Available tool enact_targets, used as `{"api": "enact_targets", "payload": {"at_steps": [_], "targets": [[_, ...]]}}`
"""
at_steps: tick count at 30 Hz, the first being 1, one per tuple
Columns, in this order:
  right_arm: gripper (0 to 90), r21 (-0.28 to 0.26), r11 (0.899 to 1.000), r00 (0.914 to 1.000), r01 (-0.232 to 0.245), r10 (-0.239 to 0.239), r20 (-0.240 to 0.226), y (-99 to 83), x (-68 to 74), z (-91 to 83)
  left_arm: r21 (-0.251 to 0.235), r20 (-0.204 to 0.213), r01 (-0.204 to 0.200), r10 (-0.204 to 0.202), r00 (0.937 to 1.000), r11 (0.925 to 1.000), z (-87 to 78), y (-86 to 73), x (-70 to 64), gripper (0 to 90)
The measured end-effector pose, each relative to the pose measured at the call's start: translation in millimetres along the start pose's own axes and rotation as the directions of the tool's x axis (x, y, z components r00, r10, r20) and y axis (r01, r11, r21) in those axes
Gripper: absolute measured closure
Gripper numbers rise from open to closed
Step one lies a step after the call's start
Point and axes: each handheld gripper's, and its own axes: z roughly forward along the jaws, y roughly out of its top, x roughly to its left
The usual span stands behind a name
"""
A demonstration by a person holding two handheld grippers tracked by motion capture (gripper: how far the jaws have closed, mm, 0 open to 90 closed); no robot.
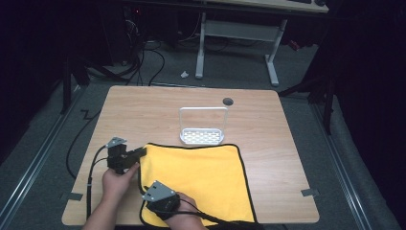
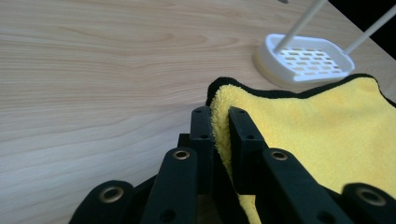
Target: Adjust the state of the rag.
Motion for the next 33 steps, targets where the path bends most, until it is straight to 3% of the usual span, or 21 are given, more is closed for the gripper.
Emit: {"api": "enact_targets", "payload": {"at_steps": [5,10,14,21,25,33], "targets": [[82.5,-0.030,0.999,0.9994,0.017,-0.018,-0.029,19.6,17.3,15.3,-0.021,-0.056,0.009,-0.010,0.9984,0.9997,-32.2,4.0,19.4,81.3],[82.5,-0.053,0.998,0.9988,0.030,-0.032,-0.038,31.8,25.8,17.4,-0.031,-0.068,0.006,-0.009,0.9977,0.9995,-44.1,8.3,22.0,81.5],[82.4,-0.062,0.998,0.9995,0.026,-0.027,-0.015,29.9,19.4,5.4,-0.039,-0.049,-0.001,0.000,0.9988,0.9992,-35.5,13.4,7.2,81.5],[82.3,-0.070,0.998,0.9991,-0.005,0.008,0.042,11.1,-4.2,-31.9,-0.039,-0.017,-0.046,0.045,0.9988,0.9982,-6.7,19.9,-36.0,81.0],[82.3,-0.074,0.997,0.9962,-0.036,0.042,0.077,-2.9,-21.5,-52.6,-0.045,0.001,-0.052,0.052,0.9987,0.9977,6.3,24.4,-58.8,81.1],[81.9,-0.066,0.996,0.9872,-0.058,0.067,0.144,-30.3,-47.2,-88.7,-0.027,0.015,-0.070,0.070,0.9974,0.9972,31.8,32.5,-98.1,80.9]]}}
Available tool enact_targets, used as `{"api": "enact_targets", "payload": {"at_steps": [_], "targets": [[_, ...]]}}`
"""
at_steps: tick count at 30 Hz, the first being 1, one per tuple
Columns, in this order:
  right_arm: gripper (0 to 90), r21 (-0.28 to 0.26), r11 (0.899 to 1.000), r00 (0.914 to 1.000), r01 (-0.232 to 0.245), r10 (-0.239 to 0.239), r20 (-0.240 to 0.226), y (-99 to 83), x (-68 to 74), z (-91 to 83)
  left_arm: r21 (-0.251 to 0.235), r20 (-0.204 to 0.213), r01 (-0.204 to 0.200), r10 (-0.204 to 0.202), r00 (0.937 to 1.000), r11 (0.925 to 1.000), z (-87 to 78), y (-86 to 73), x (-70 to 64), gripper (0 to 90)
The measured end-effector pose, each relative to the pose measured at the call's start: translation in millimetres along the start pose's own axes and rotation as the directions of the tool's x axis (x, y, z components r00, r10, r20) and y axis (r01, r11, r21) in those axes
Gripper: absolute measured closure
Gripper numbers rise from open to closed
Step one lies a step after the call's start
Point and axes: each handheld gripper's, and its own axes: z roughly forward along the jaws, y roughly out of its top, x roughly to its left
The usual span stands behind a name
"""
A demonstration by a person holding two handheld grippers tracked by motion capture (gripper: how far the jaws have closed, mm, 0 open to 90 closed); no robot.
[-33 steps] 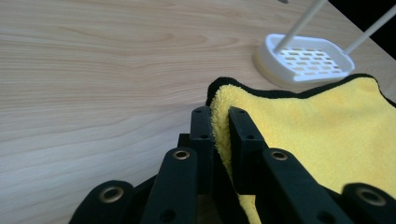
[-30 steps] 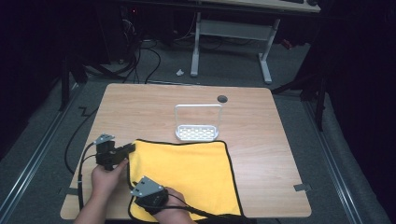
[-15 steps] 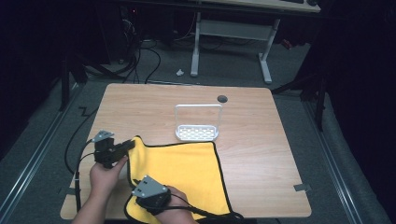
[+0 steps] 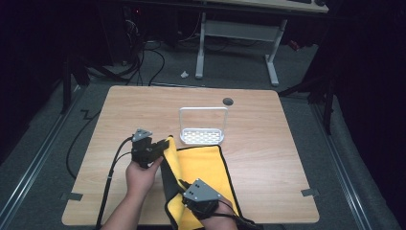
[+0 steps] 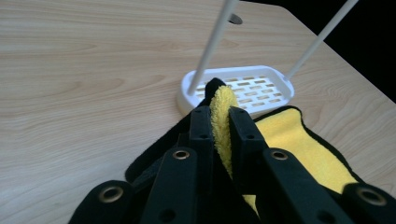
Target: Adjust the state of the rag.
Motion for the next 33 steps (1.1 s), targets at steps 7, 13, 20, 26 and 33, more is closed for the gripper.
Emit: {"api": "enact_targets", "payload": {"at_steps": [7,13,20,26,33], "targets": [[81.9,0.020,0.999,0.9979,-0.041,0.040,0.050,-21.6,-27.0,-20.9,0.046,0.007,-0.028,0.028,0.9996,0.9986,29.4,7.0,-29.4,80.1],[81.9,0.055,0.995,0.9940,-0.078,0.074,0.081,-41.6,-46.9,-34.9,0.097,0.006,-0.069,0.069,0.9976,0.9928,57.2,11.6,-55.7,79.1],[81.5,0.091,0.989,0.9875,-0.114,0.103,0.119,-60.6,-64.9,-43.3,0.145,0.001,-0.078,0.079,0.9969,0.9864,83.2,9.2,-71.7,78.1],[69.8,0.120,0.975,0.9734,-0.188,0.169,0.155,-82.6,-82.2,-46.3,0.138,0.027,-0.077,0.074,0.9969,0.9874,95.9,3.9,-77.7,57.6],[64.3,0.068,0.971,0.9516,-0.230,0.210,0.224,-87.1,-95.5,-60.6,0.069,0.083,-0.067,0.061,0.9947,0.9953,88.1,6.2,-84.6,43.7]]}}
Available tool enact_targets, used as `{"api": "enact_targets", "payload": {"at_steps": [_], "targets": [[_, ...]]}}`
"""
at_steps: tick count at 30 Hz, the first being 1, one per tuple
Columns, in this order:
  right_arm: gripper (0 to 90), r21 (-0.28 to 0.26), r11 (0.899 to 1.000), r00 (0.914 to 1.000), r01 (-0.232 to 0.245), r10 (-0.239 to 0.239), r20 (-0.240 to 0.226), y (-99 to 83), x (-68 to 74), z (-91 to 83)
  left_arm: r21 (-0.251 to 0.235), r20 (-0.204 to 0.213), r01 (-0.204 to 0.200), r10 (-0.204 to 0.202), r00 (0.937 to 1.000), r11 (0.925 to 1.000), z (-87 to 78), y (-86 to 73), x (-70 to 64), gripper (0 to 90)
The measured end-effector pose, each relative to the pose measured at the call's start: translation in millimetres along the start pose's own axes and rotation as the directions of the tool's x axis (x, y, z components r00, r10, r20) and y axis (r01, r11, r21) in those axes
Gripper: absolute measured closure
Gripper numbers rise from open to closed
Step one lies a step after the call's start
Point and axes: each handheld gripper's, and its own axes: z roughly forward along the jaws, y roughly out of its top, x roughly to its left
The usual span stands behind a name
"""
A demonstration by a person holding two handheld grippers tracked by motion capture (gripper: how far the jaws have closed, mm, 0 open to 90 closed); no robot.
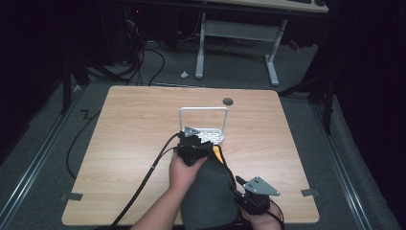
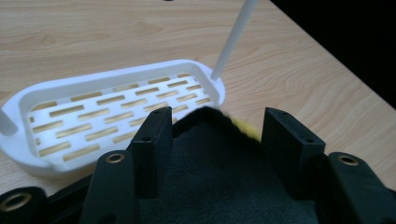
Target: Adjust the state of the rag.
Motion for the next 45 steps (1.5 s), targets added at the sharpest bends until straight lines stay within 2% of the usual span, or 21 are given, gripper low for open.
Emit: {"api": "enact_targets", "payload": {"at_steps": [2,7,14,21,22,24,26,29,31,32,34,35,38,40,42,45], "targets": [[64.3,-0.005,1.000,0.9998,-0.022,0.022,0.000,0.0,-2.6,-1.0,0.001,0.002,-0.008,0.008,1.0000,1.0000,-1.7,-0.6,-1.1,43.8],[64.3,0.015,1.000,1.0000,-0.001,0.001,0.002,-3.0,-2.4,4.8,0.015,-0.001,-0.017,0.017,0.9999,0.9997,-9.2,-10.4,2.6,47.3],[64.4,0.041,0.999,0.9999,0.010,-0.009,-0.004,-5.3,-1.5,12.5,0.049,0.004,-0.049,0.049,0.9988,0.9976,-25.7,-34.7,8.1,56.9],[64.6,0.056,0.998,0.9997,0.021,-0.020,-0.010,-7.6,0.2,15.6,0.063,-0.012,-0.075,0.076,0.9971,0.9952,-47.2,-61.5,13.8,62.5],[64.6,0.057,0.998,0.9997,0.021,-0.021,-0.010,-7.9,0.1,15.9,0.068,-0.005,-0.075,0.075,0.9972,0.9949,-50.0,-64.5,14.5,63.1],[64.6,0.060,0.998,0.9998,0.019,-0.019,-0.010,-8.1,0.2,15.9,0.071,0.035,-0.062,0.059,0.9976,0.9956,-58.8,-73.2,14.6,65.9],[65.0,0.059,0.998,0.9997,0.021,-0.021,-0.014,-8.6,0.5,16.5,0.072,0.054,-0.086,0.082,0.9951,0.9937,-68.0,-82.5,9.2,68.3],[66.2,0.064,0.998,0.9996,0.021,-0.020,-0.019,-8.7,0.7,17.5,0.107,0.068,-0.133,0.126,0.9896,0.9853,-74.4,-97.7,-1.2,73.2],[67.3,0.067,0.997,0.9994,0.025,-0.023,-0.025,-8.8,1.1,18.5,0.139,0.054,-0.189,0.183,0.9817,0.9722,-74.5,-106.9,-7.8,76.0],[68.1,0.069,0.997,0.9994,0.025,-0.023,-0.027,-8.9,1.6,18.8,0.156,0.036,-0.231,0.228,0.9730,0.9605,-73.5,-111.6,-9.8,77.0],[69.4,0.075,0.997,0.9992,0.028,-0.026,-0.031,-9.1,2.7,19.9,0.140,0.009,-0.283,0.284,0.9588,0.9490,-75.9,-114.7,-7.9,78.7],[70.9,0.077,0.997,0.9990,0.029,-0.026,-0.036,-9.2,3.0,20.2,0.143,0.000,-0.289,0.292,0.9564,0.9467,-77.0,-114.3,-5.9,79.3],[73.5,0.081,0.996,0.9988,0.034,-0.031,-0.039,-10.6,5.3,20.9,0.146,-0.017,-0.270,0.275,0.9612,0.9518,-83.9,-112.6,9.6,79.7],[75.2,0.091,0.995,0.9984,0.035,-0.031,-0.047,-11.2,7.8,21.5,0.142,-0.023,-0.235,0.240,0.9704,0.9616,-89.4,-112.2,20.7,78.9],[76.9,0.086,0.996,0.9978,0.037,-0.032,-0.057,-9.9,10.3,23.0,0.137,0.000,-0.204,0.206,0.9786,0.9693,-94.5,-110.6,29.2,76.3],[78.6,0.078,0.996,0.9964,0.052,-0.047,-0.071,-1.4,15.8,29.5,0.114,-0.011,-0.209,0.212,0.9773,0.9712,-99.2,-104.6,35.0,71.0]]}}
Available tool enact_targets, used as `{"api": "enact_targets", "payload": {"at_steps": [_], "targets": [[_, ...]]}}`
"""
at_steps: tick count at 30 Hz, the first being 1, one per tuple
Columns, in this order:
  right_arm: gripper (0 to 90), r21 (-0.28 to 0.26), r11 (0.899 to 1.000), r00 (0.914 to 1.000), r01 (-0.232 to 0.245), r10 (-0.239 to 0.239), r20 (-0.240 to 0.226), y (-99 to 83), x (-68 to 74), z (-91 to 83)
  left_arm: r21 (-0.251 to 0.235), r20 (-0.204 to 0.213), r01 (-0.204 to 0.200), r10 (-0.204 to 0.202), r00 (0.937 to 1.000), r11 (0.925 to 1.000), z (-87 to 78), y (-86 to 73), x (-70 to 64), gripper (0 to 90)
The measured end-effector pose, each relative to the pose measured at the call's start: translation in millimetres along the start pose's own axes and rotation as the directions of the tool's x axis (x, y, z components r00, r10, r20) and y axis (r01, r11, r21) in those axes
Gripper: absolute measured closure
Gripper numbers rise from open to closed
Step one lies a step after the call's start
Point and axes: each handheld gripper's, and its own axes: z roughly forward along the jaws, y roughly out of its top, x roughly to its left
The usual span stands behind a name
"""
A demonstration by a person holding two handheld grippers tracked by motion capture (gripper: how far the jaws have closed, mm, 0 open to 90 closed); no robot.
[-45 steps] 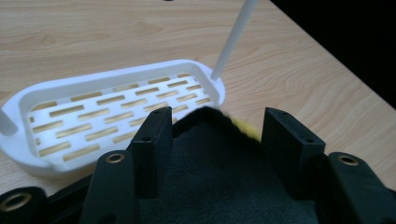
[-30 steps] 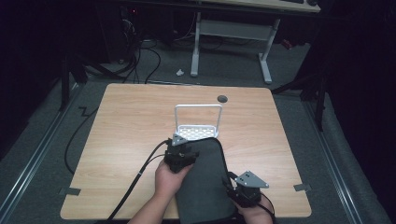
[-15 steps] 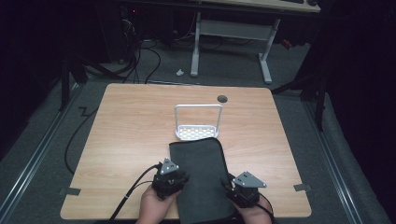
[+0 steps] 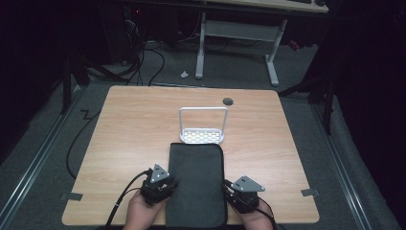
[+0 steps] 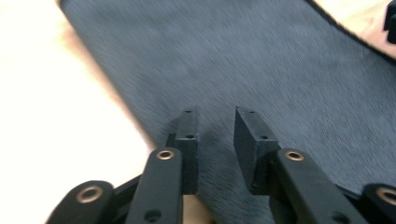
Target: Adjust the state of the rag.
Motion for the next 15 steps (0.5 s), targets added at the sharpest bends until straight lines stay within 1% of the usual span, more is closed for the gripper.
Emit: {"api": "enact_targets", "payload": {"at_steps": [2,3,4,5,6,7,8,10,11,13,14,15], "targets": [[80.2,0.004,1.000,0.9999,0.011,-0.011,-0.011,9.9,1.8,9.3,-0.004,0.010,0.013,-0.013,0.9999,0.9999,3.0,6.2,6.2,66.6],[80.8,0.009,1.000,0.9998,0.013,-0.013,-0.014,13.7,2.3,13.5,0.001,0.009,0.016,-0.016,0.9998,0.9999,7.3,10.2,9.6,64.6],[81.6,0.016,1.000,0.9998,0.015,-0.015,-0.015,19.9,2.6,21.5,0.006,0.006,0.015,-0.015,0.9999,0.9999,11.1,12.9,12.2,63.7],[82.2,0.026,1.000,0.9998,0.013,-0.013,-0.017,24.8,2.1,28.5,0.011,-0.004,0.013,-0.013,0.9999,0.9999,14.8,14.8,13.8,62.7],[82.7,0.038,0.999,0.9998,0.014,-0.013,-0.012,29.2,0.8,35.6,0.020,-0.016,0.006,-0.005,0.9999,0.9998,17.5,15.7,14.6,63.3],[83.2,0.046,0.999,0.9999,0.013,-0.012,-0.008,31.8,-0.4,40.8,0.047,-0.041,-0.011,0.013,0.9991,0.9988,21.5,15.8,15.2,66.4],[83.8,0.060,0.998,1.0000,0.005,-0.005,-0.004,34.2,-2.5,46.9,0.042,-0.045,-0.027,0.029,0.9985,0.9987,23.0,14.4,15.6,69.5],[84.5,0.090,0.996,0.9999,0.000,-0.001,0.010,35.0,-6.7,56.4,0.043,-0.046,-0.038,0.040,0.9981,0.9984,22.0,13.0,14.5,71.1],[84.5,0.113,0.994,1.0000,-0.004,0.004,0.005,33.2,-7.9,60.9,0.039,-0.047,-0.048,0.050,0.9977,0.9981,21.1,11.4,13.5,72.2],[84.6,0.110,0.994,1.0000,0.007,-0.007,0.001,30.2,-7.8,62.3,0.031,-0.041,-0.052,0.054,0.9977,0.9982,18.9,8.1,12.2,72.5],[84.6,0.114,0.993,1.0000,0.004,-0.004,-0.001,29.8,-7.2,61.1,0.029,-0.033,-0.047,0.048,0.9983,0.9985,17.3,6.5,11.5,72.5],[84.6,0.114,0.993,0.9999,0.013,-0.012,-0.006,29.0,-6.6,59.9,0.030,-0.027,-0.047,0.048,0.9985,0.9984,15.5,4.9,10.6,72.6]]}}
